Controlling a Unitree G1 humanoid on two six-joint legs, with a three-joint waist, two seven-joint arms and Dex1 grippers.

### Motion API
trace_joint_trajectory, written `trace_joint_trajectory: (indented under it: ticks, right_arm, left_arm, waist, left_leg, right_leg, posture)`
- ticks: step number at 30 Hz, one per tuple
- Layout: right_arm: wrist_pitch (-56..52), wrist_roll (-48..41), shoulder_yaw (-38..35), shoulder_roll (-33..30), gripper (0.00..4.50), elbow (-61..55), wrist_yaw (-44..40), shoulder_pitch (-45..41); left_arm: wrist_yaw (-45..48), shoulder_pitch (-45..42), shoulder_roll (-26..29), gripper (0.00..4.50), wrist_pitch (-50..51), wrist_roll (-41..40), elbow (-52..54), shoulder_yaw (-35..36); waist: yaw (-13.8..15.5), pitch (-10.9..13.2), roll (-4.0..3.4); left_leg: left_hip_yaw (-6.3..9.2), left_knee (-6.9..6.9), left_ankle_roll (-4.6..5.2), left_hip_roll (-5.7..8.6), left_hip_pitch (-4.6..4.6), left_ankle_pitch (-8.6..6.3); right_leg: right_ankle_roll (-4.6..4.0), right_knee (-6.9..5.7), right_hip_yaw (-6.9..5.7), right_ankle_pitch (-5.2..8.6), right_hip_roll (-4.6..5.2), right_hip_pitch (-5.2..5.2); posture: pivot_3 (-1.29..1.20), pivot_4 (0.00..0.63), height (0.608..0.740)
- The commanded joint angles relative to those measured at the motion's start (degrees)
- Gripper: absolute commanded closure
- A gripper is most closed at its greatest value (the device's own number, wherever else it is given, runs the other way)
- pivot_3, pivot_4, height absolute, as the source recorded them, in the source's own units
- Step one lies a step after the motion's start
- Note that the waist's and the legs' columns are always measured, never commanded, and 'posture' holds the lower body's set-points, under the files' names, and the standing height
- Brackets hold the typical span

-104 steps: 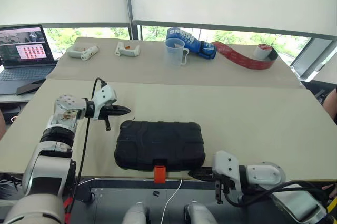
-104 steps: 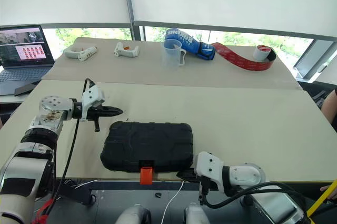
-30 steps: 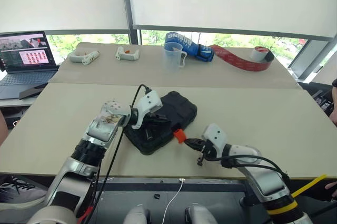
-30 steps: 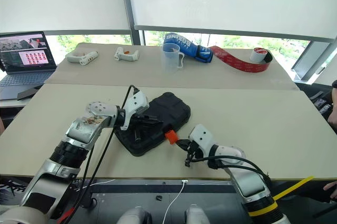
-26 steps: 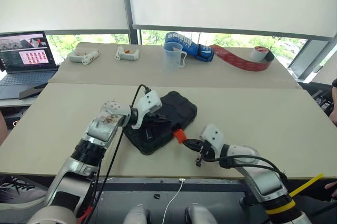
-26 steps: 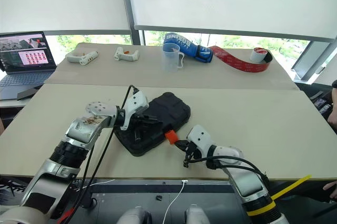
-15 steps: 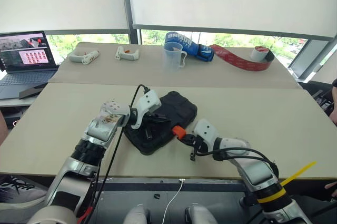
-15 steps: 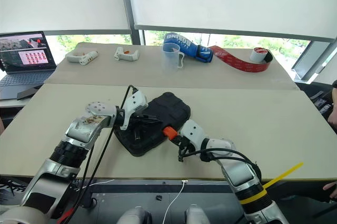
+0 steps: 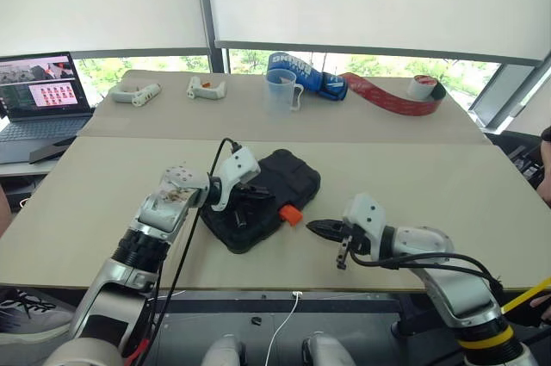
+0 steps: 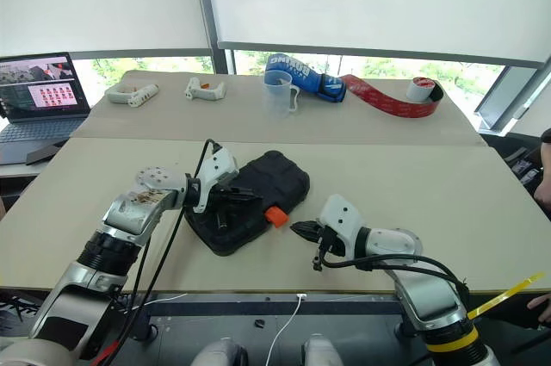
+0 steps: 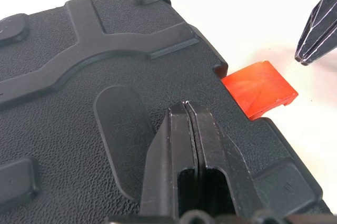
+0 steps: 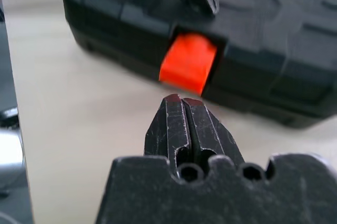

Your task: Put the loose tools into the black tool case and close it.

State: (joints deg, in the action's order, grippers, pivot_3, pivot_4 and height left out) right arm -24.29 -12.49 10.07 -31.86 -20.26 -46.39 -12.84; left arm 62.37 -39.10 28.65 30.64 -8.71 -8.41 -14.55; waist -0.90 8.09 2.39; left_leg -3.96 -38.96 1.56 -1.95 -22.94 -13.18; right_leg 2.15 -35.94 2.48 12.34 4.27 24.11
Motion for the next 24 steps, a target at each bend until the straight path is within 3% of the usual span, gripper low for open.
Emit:
trace_joint_trajectory:
  ticks: [1,24]
  right_arm:
    - [2.2,0.8,1.0,0.4,4.5,0.7,-0.3,-1.2]
    - [6.8,3.2,3.0,8.1,4.5,10.0,2.2,-4.9]
  left_arm:
    - [-0.1,2.8,1.1,4.45,3.0,1.9,-2.7,-3.0]
    - [-0.6,4.4,1.7,4.45,3.5,1.5,-2.1,-3.2]
  waist:
    - [0.0,0.0,0.0]
    - [-0.5,0.0,-0.02]
  left_leg:
    - [-0.01,0.0,0.0,0.0,-0.01,0.0]
    - [0.05,0.11,0.0,-0.06,0.07,0.0]
  right_leg:
    - [0.0,0.02,0.0,0.0,0.01,0.0]
    - [-0.15,-0.01,0.02,-0.07,-0.06,0.06]
  posture:
    - [0.0,0.15,0.74]
    - [0.0,0.15,0.74]
